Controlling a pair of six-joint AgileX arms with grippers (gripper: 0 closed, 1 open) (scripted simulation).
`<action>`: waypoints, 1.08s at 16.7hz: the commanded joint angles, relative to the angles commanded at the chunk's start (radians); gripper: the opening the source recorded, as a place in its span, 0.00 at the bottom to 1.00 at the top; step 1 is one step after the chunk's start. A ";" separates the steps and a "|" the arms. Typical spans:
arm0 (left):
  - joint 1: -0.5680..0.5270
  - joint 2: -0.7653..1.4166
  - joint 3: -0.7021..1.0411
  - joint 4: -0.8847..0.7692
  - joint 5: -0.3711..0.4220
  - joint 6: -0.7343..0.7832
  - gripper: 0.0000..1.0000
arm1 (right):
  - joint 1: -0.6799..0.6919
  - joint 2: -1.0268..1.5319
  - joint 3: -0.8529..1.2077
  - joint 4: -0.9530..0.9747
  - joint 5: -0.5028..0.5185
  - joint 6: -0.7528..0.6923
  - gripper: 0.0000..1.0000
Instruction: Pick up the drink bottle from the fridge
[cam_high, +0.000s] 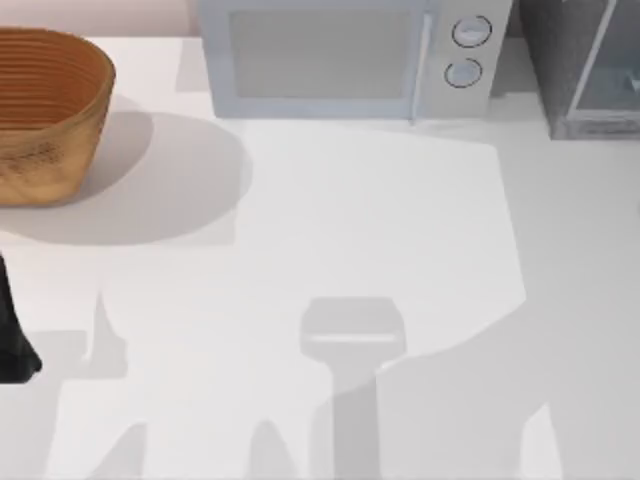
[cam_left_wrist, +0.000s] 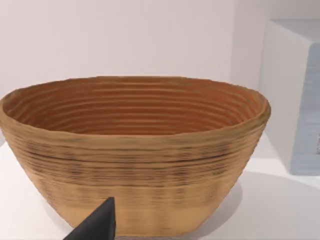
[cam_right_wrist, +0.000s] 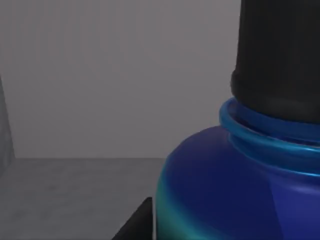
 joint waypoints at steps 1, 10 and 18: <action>0.000 0.000 0.000 0.000 0.000 0.000 1.00 | -0.003 -0.002 -0.001 0.000 0.000 0.001 0.00; 0.000 0.000 0.000 0.000 0.000 0.000 1.00 | -0.003 -0.124 0.021 -0.144 -0.002 0.003 0.00; 0.000 0.000 0.000 0.000 0.000 0.000 1.00 | -0.018 -0.195 -0.099 -0.090 -0.013 -0.003 0.00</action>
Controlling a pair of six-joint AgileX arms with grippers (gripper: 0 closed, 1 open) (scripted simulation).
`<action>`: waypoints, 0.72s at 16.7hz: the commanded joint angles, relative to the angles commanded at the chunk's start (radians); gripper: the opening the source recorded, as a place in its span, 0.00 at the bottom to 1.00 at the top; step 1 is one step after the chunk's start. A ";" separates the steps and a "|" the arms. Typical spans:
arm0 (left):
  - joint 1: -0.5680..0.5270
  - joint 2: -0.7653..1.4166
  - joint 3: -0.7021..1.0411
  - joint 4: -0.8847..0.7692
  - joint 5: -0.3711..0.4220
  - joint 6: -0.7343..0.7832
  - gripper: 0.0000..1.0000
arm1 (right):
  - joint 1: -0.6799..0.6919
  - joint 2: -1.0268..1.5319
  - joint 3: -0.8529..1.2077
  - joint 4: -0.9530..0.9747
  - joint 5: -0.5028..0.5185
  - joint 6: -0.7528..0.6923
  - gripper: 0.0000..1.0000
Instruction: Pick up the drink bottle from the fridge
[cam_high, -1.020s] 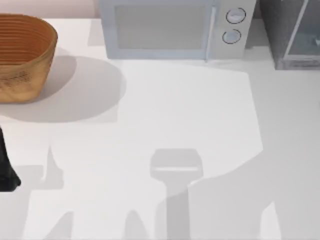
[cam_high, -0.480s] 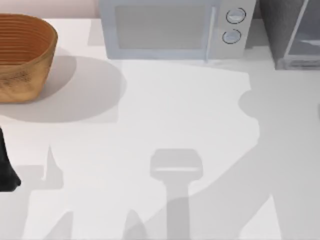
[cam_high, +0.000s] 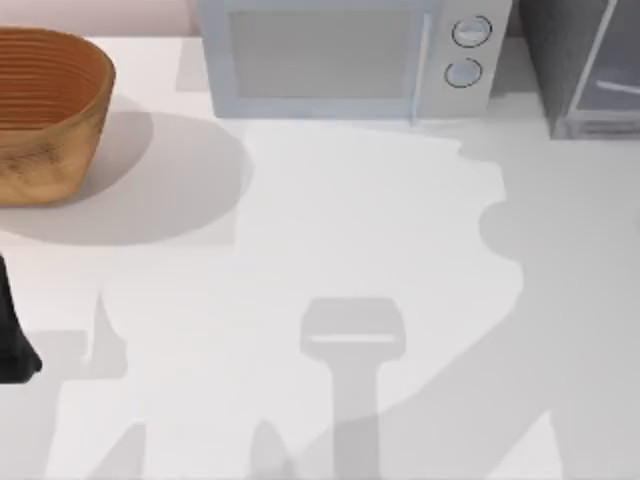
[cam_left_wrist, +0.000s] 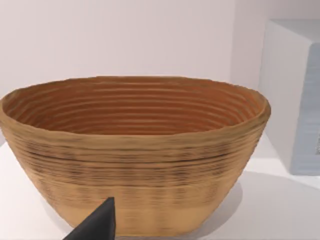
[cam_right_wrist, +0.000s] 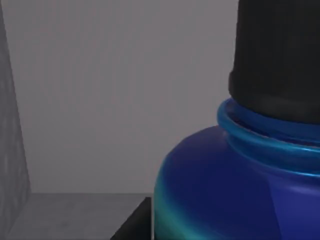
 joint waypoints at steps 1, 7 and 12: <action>0.000 0.000 0.000 0.000 0.000 0.000 1.00 | -0.005 -0.027 -0.054 0.021 -0.005 0.000 0.00; 0.000 0.000 0.000 0.000 0.000 0.000 1.00 | -0.033 -0.187 -0.346 0.143 -0.039 0.009 0.00; 0.000 0.000 0.000 0.000 0.000 0.000 1.00 | -0.030 -0.197 -0.366 0.154 -0.042 0.011 0.00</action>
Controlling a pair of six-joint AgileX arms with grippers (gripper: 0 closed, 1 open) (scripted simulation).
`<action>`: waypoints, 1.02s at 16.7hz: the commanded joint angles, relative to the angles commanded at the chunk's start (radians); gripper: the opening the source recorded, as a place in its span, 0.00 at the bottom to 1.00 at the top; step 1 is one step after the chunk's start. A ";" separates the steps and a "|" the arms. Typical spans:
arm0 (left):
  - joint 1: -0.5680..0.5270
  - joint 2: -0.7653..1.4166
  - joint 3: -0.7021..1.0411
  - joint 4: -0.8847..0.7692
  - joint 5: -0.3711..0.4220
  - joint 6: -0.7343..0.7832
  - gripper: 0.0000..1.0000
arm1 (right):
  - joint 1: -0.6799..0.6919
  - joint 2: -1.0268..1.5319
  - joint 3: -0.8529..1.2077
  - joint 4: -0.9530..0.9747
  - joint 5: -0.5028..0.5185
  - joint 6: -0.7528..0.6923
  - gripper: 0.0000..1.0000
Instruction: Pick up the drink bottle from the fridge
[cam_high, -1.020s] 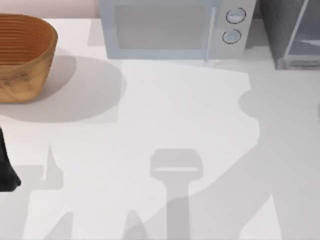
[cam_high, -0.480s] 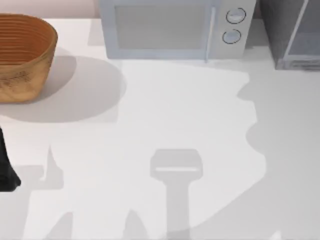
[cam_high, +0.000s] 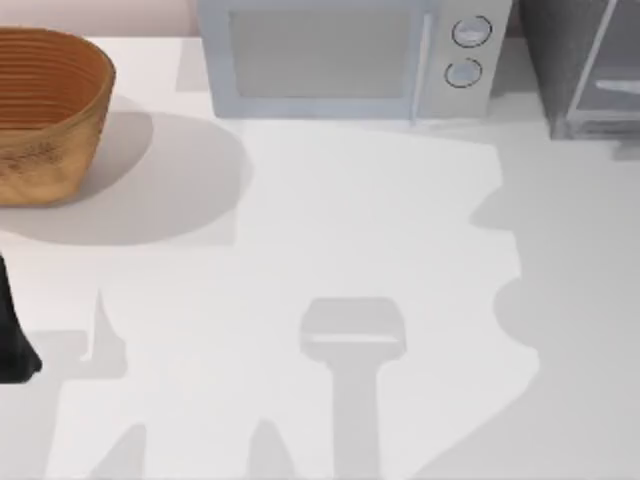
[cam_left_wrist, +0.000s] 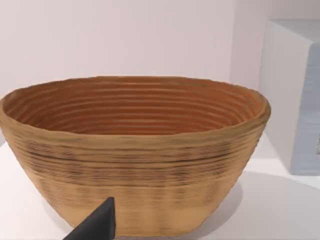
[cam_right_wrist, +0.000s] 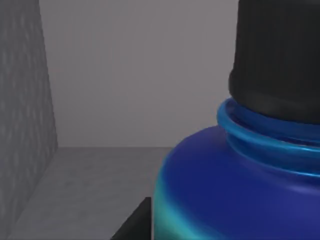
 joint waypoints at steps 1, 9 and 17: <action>0.000 0.000 0.000 0.000 0.000 0.000 1.00 | 0.000 0.000 0.000 0.000 0.000 0.000 0.00; 0.000 0.000 0.000 0.000 0.000 0.000 1.00 | 0.047 -0.338 -0.149 -0.181 0.041 -0.012 0.00; 0.000 0.000 0.000 0.000 0.000 0.000 1.00 | 0.143 -1.153 -0.517 -0.614 0.129 -0.015 0.00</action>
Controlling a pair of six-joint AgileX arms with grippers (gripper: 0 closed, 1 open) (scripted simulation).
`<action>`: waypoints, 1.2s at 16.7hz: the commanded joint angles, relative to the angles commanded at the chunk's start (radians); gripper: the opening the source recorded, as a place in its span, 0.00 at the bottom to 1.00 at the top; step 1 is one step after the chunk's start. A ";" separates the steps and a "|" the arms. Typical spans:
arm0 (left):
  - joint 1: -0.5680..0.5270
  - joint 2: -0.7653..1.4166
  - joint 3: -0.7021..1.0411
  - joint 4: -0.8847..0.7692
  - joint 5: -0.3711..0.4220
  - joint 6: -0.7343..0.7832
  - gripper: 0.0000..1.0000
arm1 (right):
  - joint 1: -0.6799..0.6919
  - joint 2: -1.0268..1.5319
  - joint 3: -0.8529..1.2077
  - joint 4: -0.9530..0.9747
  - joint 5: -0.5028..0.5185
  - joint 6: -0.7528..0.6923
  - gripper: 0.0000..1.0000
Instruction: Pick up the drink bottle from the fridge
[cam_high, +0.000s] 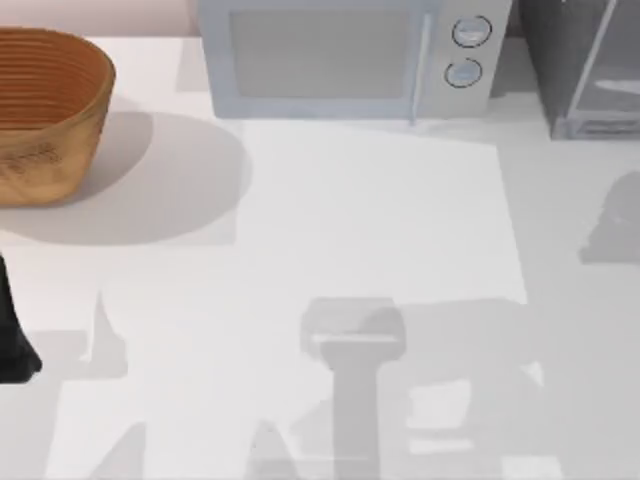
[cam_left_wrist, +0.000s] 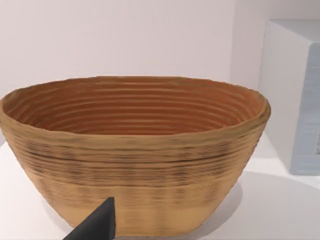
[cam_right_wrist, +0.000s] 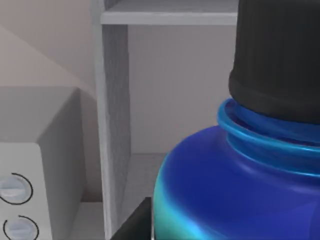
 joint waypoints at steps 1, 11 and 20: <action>0.000 0.000 0.000 0.000 0.000 0.000 1.00 | 0.013 -0.110 -0.050 -0.059 0.012 0.000 0.00; 0.000 0.000 0.000 0.000 0.000 0.000 1.00 | 0.115 -0.822 -0.381 -0.456 0.098 -0.003 0.00; 0.000 0.000 0.000 0.000 0.000 0.000 1.00 | 0.125 -0.807 -0.374 -0.439 0.109 -0.002 0.00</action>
